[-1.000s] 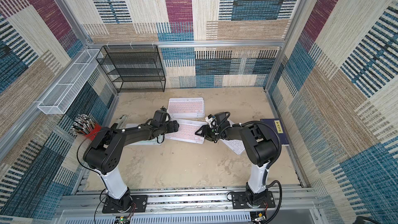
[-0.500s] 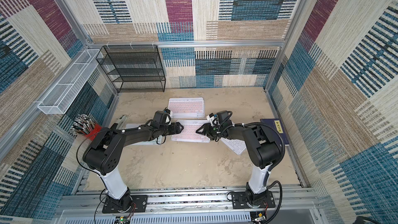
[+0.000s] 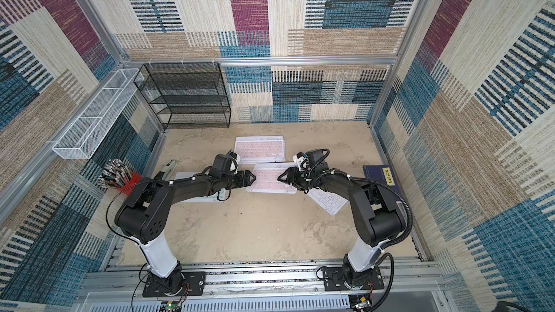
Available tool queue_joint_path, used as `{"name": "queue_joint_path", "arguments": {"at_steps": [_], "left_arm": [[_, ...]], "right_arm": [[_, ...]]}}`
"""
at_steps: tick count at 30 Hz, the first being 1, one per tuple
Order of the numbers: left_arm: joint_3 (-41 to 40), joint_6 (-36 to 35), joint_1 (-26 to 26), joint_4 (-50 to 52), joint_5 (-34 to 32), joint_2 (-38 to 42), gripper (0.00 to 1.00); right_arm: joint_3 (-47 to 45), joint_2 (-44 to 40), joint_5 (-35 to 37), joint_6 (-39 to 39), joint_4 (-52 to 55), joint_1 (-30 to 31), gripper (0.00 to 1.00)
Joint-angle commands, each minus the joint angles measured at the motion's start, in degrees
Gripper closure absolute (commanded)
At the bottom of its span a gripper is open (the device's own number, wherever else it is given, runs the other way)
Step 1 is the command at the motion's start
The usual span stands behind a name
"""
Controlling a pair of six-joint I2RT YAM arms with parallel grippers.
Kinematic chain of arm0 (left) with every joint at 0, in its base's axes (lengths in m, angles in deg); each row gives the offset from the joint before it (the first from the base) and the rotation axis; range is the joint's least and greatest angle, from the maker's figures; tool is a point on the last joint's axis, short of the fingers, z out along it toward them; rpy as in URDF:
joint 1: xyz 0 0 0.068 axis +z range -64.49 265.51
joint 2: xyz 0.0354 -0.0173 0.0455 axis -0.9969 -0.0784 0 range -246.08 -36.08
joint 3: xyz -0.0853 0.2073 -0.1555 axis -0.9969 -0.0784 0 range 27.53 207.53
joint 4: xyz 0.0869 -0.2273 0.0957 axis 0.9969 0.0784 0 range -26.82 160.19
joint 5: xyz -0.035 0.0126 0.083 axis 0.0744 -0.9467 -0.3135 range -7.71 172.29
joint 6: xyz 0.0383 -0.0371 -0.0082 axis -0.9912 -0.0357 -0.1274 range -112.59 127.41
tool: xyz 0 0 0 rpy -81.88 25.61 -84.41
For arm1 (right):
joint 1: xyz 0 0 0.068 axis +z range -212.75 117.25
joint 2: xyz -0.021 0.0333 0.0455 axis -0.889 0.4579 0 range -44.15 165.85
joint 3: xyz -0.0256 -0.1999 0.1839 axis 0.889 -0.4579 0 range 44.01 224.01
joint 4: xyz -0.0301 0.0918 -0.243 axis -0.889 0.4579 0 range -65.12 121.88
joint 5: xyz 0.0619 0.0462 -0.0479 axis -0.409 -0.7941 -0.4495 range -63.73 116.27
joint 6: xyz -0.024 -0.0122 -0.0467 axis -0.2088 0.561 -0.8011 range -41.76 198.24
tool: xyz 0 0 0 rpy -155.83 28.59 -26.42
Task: Stack the numeric keypads
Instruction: Pick up the numeric keypad from the center of the board.
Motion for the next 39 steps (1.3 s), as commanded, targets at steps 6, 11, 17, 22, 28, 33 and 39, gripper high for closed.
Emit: {"name": "queue_joint_path", "arguments": {"at_steps": [6,11,17,22,28,33,39], "left_arm": [[0.3,2.9,0.0,15.9,2.2,-2.2,0.19],[1.0,2.8,0.0,16.0,2.7,-2.5,0.19],[1.1,2.7,0.0,16.0,2.7,-2.7,0.2],[1.4,2.5,0.0,16.3,2.7,-2.9,0.2],[0.8,2.6,0.0,16.0,2.9,-1.8,0.2],[0.3,2.2,0.0,17.3,2.8,1.0,0.21],[0.7,1.9,1.1,23.2,1.9,10.0,0.17]], "right_arm": [[0.7,0.5,2.8,-2.6,2.8,0.0,0.31],[0.4,0.1,3.5,-3.0,2.8,-0.3,0.27],[0.3,0.8,2.1,-2.7,1.1,-0.9,0.37],[0.3,0.6,1.3,-2.0,-0.5,-1.1,0.5],[-0.1,1.6,-1.2,-1.6,-2.3,-1.0,0.77],[-0.1,0.8,-3.5,-1.4,-3.1,-1.0,1.0],[0.8,-2.3,-8.2,-1.8,-2.7,-1.0,1.0]]}}
